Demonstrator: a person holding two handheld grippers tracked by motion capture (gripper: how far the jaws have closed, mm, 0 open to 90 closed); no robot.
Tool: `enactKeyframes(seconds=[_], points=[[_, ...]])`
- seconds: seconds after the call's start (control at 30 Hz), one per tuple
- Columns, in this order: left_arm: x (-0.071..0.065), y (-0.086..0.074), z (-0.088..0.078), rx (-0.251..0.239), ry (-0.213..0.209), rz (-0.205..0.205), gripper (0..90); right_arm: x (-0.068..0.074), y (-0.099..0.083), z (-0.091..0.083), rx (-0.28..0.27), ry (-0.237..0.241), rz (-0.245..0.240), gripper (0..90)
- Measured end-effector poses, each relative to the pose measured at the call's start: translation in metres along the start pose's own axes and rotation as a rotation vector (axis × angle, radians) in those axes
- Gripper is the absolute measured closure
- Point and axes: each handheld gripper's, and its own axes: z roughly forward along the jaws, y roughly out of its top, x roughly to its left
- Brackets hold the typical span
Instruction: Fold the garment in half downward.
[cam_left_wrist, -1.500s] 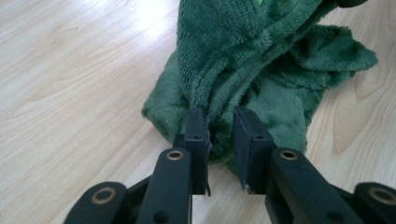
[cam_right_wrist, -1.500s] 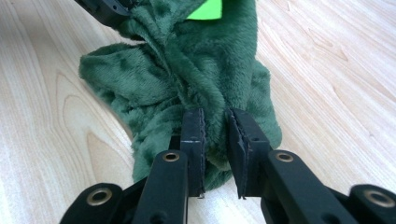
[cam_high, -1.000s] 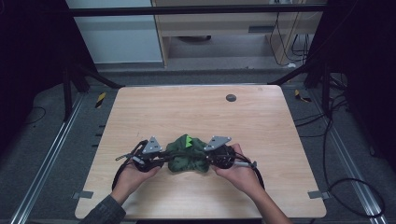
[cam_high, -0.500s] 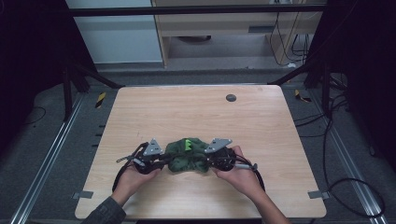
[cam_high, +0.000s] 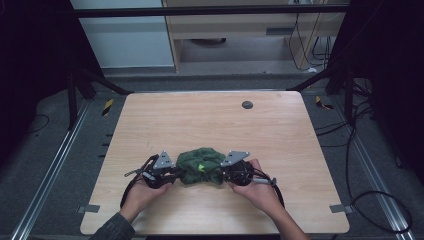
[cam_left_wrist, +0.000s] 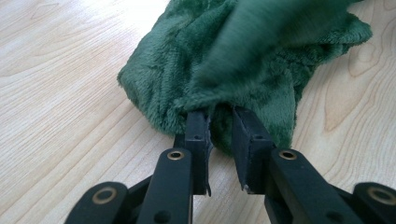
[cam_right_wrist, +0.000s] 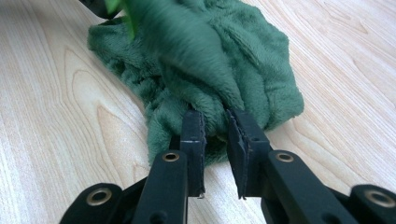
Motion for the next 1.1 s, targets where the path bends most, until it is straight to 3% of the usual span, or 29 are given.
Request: enactKeyframes(seconds=[1.1], points=[[-0.004,-0.001,-0.011,-0.021,-0.003,-0.001,74.0,0.002,-0.001,-0.006,-0.009,0.009,0.007,70.1]])
